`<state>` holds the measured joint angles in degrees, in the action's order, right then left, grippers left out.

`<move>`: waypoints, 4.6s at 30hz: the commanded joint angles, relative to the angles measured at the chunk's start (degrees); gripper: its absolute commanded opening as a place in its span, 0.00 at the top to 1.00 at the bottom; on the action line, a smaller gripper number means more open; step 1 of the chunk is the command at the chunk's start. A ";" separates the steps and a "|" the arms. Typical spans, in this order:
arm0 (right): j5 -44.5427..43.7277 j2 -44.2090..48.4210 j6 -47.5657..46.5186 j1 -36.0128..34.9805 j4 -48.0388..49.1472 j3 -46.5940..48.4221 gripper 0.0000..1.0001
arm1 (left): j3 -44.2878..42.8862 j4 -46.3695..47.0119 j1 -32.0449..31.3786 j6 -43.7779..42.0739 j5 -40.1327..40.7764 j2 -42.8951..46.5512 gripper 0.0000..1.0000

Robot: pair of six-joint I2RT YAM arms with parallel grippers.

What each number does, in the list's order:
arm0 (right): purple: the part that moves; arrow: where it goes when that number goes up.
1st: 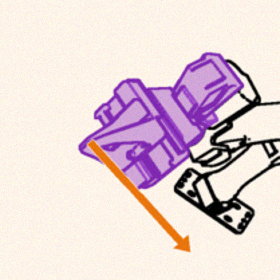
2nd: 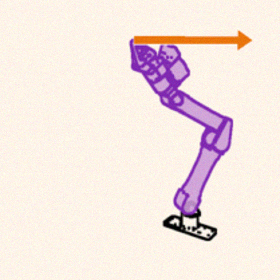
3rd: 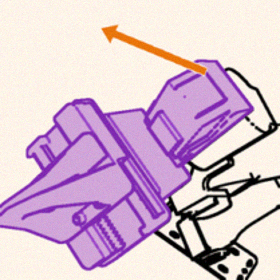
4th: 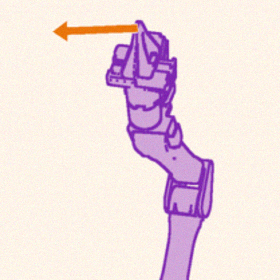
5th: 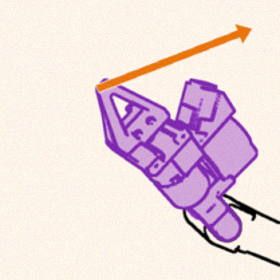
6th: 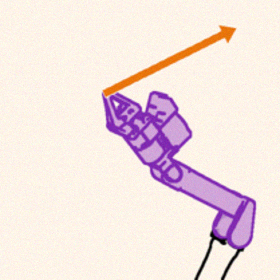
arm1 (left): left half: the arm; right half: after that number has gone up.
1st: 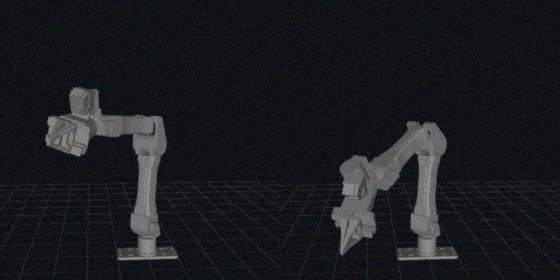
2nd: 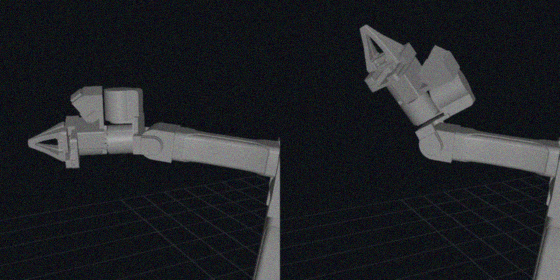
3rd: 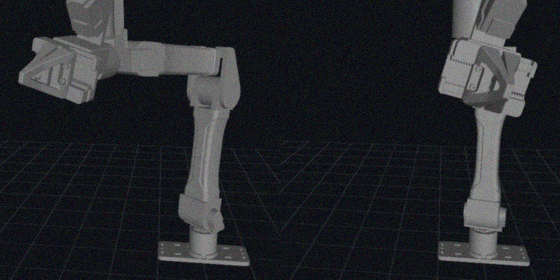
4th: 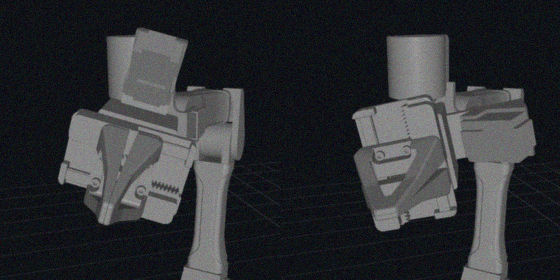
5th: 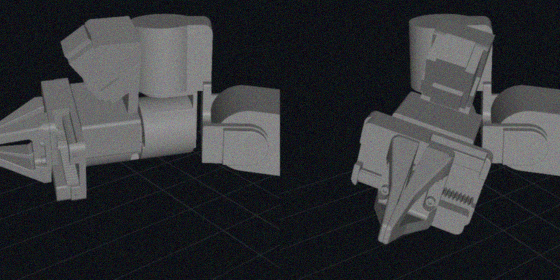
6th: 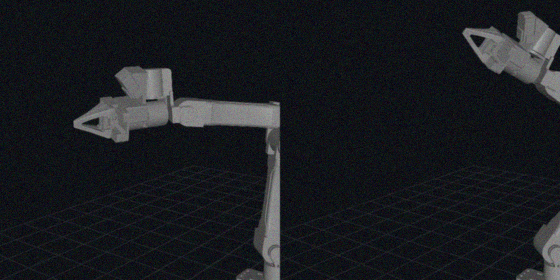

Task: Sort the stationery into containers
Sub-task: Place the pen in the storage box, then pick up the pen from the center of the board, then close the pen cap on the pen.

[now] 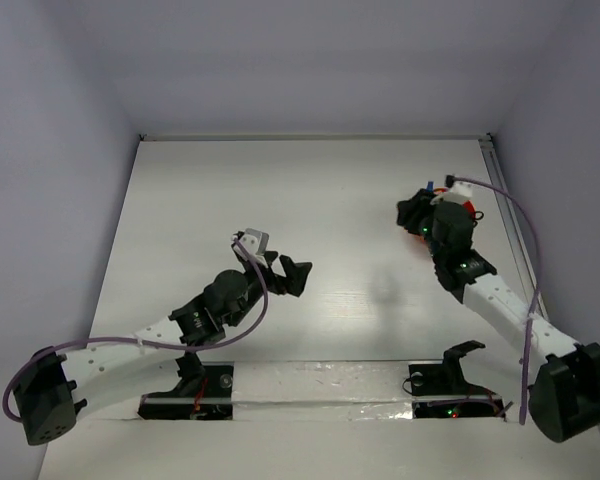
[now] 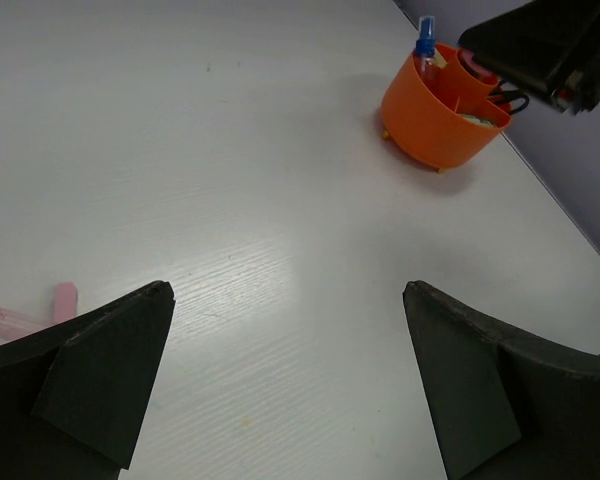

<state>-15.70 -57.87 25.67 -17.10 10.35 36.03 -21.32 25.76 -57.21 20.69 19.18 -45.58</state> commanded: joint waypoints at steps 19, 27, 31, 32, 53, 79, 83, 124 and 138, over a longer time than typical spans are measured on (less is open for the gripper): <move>35.56 -48.02 -16.52 -24.73 -13.32 40.14 0.48 | -27.97 -18.80 1.49 6.21 -2.65 5.94 0.01; 37.06 -65.08 -28.13 -30.00 -33.00 63.44 0.33 | -29.65 -22.68 1.49 5.68 -3.88 8.76 0.01; 36.98 -70.00 -29.53 -32.90 -36.09 69.60 0.33 | -30.10 -24.17 1.49 4.63 -3.54 9.11 0.01; 35.93 -71.23 -30.23 -33.52 -38.02 71.35 0.32 | -29.92 -24.18 1.49 4.36 -3.10 9.20 0.01; 18.61 -87.33 -34.02 -38.36 -48.41 92.11 0.90 | -26.67 -25.67 1.49 2.25 -1.69 15.00 0.01; 43.82 -27.85 23.00 -15.94 8.18 37.11 1.00 | -11.91 -12.32 1.49 3.22 -4.59 15.79 0.01; 47.87 -23.62 33.88 -14.71 16.34 32.63 1.00 | -10.23 -5.30 1.49 -0.81 -7.04 13.86 0.02; 56.75 -14.73 54.05 -14.71 27.27 19.25 1.00 | -19.37 12.47 -9.67 -24.11 -5.12 -5.13 0.17; 56.92 -17.63 55.72 -14.71 30.43 18.55 1.00 | -18.85 14.41 -10.20 -23.24 -4.68 -5.22 0.80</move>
<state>40.23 -75.44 80.90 -32.18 36.49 55.20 -38.17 35.44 -67.13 -2.90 14.20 -52.38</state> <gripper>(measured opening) 0.188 0.224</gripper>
